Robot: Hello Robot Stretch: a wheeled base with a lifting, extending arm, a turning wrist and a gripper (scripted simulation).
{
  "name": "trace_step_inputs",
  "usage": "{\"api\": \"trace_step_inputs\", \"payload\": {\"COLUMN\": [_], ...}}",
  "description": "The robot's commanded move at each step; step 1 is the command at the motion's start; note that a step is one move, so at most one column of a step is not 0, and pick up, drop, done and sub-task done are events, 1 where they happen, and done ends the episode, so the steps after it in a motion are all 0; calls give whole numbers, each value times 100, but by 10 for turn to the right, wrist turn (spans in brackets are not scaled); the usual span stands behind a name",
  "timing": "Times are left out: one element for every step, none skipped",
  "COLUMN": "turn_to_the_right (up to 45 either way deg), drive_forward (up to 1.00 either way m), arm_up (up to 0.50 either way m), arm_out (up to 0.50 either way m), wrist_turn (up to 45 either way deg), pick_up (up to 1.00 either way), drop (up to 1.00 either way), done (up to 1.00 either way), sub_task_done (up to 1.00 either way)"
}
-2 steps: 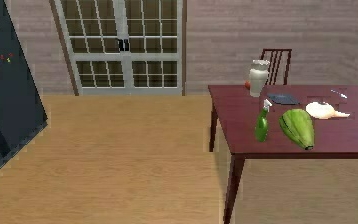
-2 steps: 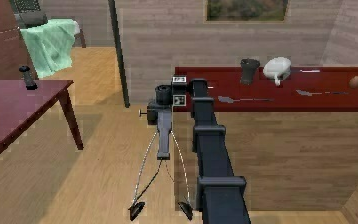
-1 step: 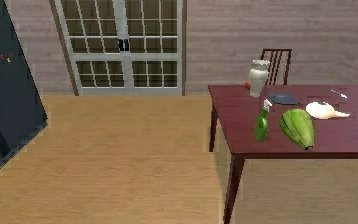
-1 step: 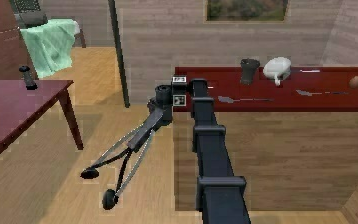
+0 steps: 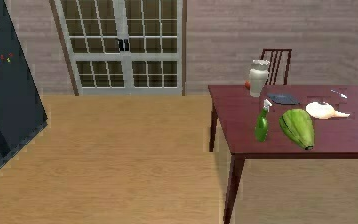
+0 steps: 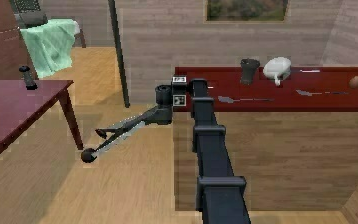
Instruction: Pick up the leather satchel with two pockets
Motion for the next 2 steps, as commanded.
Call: {"api": "trace_step_inputs", "payload": {"turn_to_the_right": [0, 0], "drive_forward": [0, 0], "arm_up": [0, 0], "arm_out": [0, 0], "wrist_turn": [450, 450], "pick_up": [0, 0], "drop": [0, 0], "done": [0, 0], "sub_task_done": [0, 0]}}
